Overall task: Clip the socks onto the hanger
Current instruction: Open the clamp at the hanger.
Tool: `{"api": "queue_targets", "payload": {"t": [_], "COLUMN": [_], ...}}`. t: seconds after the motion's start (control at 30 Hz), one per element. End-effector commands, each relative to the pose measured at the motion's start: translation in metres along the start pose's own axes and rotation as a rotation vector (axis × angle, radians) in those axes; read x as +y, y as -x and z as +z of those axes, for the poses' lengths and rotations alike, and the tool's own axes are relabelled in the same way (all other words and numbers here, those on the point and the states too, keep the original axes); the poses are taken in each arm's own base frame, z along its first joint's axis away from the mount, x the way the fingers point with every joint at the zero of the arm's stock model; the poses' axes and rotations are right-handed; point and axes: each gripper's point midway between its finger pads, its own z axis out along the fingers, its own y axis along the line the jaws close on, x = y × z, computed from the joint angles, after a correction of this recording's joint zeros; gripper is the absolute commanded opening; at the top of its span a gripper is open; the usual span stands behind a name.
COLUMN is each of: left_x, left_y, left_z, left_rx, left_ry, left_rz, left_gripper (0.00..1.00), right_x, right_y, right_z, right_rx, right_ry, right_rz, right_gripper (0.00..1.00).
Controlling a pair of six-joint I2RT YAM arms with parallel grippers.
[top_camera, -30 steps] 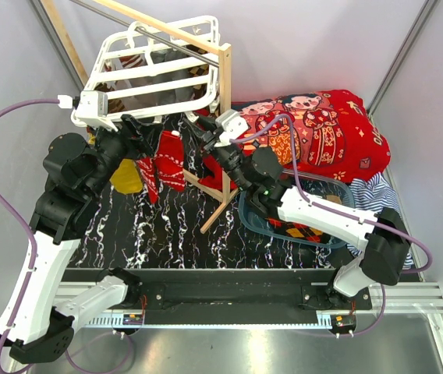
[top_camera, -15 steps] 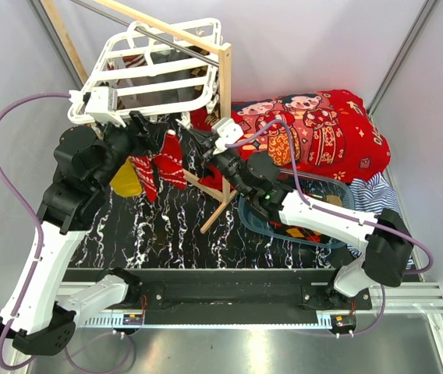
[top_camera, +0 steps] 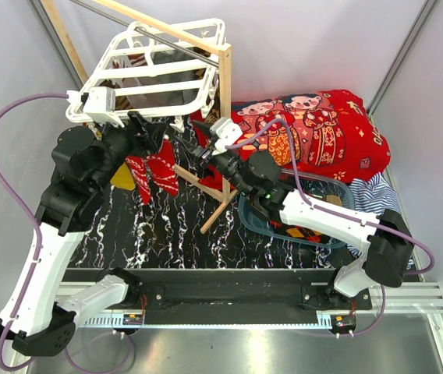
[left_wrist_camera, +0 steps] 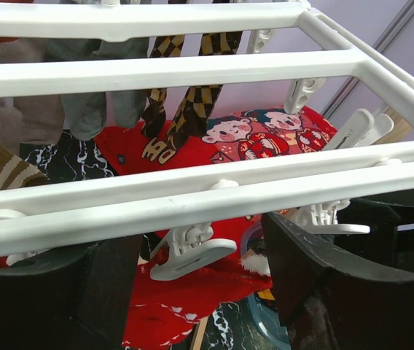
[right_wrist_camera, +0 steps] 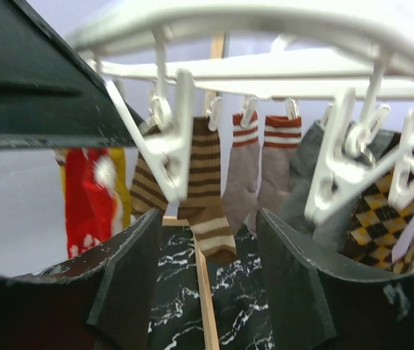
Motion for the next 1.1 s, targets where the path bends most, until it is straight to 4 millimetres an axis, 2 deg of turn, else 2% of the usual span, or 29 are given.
{"api": "queue_targets", "payload": {"t": [0.0,0.03,0.13,0.33,0.67,0.77,1.07], "left_x": [-0.009,-0.01,-0.011,-0.014,-0.026,-0.026,-0.025], "left_y": [0.03,0.03,0.028,0.028,0.027,0.029,0.028], "left_z": [-0.012,-0.012,-0.011,-0.009,-0.007,-0.01,-0.01], "left_rx": [-0.09,-0.088,-0.081,-0.074,-0.057,-0.065,-0.061], "left_ry": [-0.03,-0.035,-0.046,-0.057,-0.116,-0.117,-0.112], "left_rz": [0.0,0.0,-0.001,-0.006,-0.022,-0.022,-0.019], "left_gripper": [0.69,0.69,0.69,0.69,0.69,0.69,0.7], "right_x": [0.004,0.006,0.004,0.006,0.01,0.01,0.009], "right_y": [0.06,0.067,0.07,0.069,0.064,0.064,0.064], "right_z": [0.007,0.007,0.011,0.016,0.02,0.019,0.017], "right_rx": [-0.144,-0.162,-0.172,-0.172,-0.157,-0.159,-0.148], "right_ry": [0.017,0.017,-0.005,-0.012,-0.013,-0.013,-0.013], "right_rz": [-0.008,-0.008,-0.028,-0.058,-0.078,-0.076,-0.072], "right_gripper": [0.63,0.63,0.63,0.63,0.52,0.45,0.13]}}
